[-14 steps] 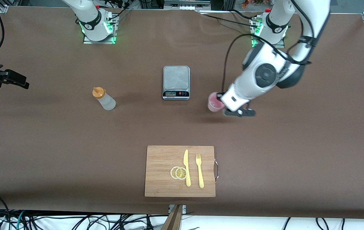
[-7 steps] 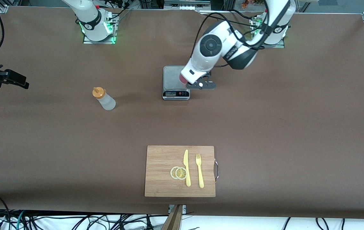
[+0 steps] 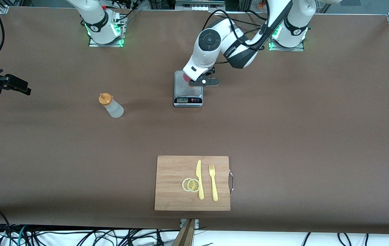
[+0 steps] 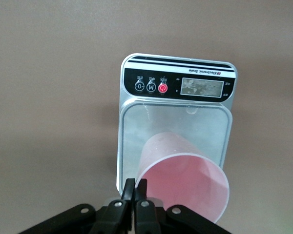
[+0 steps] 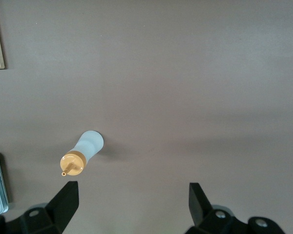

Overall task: Add sauce to pink cup with both arms
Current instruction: 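Open the left gripper to release the cup and lift away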

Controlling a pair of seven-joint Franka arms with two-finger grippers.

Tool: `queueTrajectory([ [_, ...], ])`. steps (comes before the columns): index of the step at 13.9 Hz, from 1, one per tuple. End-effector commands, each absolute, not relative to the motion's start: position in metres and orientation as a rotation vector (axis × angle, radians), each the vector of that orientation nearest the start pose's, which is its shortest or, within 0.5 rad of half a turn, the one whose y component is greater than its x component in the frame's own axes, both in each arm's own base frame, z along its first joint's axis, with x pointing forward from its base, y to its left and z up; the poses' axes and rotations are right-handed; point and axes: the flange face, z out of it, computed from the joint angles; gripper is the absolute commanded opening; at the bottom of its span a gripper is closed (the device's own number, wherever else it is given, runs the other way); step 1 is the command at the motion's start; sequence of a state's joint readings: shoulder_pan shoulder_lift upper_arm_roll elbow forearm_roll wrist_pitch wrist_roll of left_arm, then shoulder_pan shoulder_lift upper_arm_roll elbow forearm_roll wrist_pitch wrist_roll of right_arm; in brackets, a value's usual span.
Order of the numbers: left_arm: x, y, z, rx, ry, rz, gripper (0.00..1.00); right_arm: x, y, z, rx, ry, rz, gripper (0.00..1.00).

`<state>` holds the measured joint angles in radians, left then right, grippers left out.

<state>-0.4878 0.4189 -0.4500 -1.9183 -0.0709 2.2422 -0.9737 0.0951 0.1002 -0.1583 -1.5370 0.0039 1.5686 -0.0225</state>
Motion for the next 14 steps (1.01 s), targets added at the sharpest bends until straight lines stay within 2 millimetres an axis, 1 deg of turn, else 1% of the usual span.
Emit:
queueTrajectory([
  [1, 0.365, -0.5, 0.283, -3.187, -0.198, 0.304, 0.0, 0.582, -0.034, 0.585, -3.154, 0.045, 0.101, 1.0],
  [2, 0.364, -0.501, 0.281, -3.189, -0.197, 0.306, 0.0, 0.582, -0.034, 0.585, -3.154, 0.045, 0.101, 1.0],
  [3, 0.366, -0.501, 0.28, -3.189, -0.2, 0.307, 0.03, 0.582, -0.034, 0.585, -3.154, 0.045, 0.101, 1.0],
  [5, 0.368, -0.502, 0.28, -3.192, -0.206, 0.31, 0.44, 0.582, -0.034, 0.585, -3.154, 0.043, 0.101, 1.0],
  [6, 0.372, -0.502, 0.284, -3.2, -0.216, 0.303, 0.82, 0.582, -0.034, 0.585, -3.154, 0.045, 0.101, 1.0],
  [7, 0.376, -0.501, 0.29, -3.21, -0.222, 0.303, 1.0, 0.582, -0.034, 0.585, -3.154, 0.045, 0.101, 1.0],
  [9, 0.39, -0.497, 0.309, -3.23, -0.26, 0.285, 1.0, 0.582, -0.034, 0.585, -3.154, 0.045, 0.101, 1.0],
  [10, 0.396, -0.495, 0.319, -3.238, -0.282, 0.307, 1.0, 0.582, -0.034, 0.585, -3.154, 0.045, 0.101, 1.0],
  [12, 0.426, -0.486, 0.361, -3.262, -0.225, 0.341, 1.0, 0.581, -0.034, 0.585, -3.153, 0.045, 0.106, 1.0],
  [14, 0.458, -0.468, 0.413, -3.249, -0.242, 0.285, 1.0, 0.581, -0.033, 0.585, -3.152, 0.043, 0.106, 1.0],
])
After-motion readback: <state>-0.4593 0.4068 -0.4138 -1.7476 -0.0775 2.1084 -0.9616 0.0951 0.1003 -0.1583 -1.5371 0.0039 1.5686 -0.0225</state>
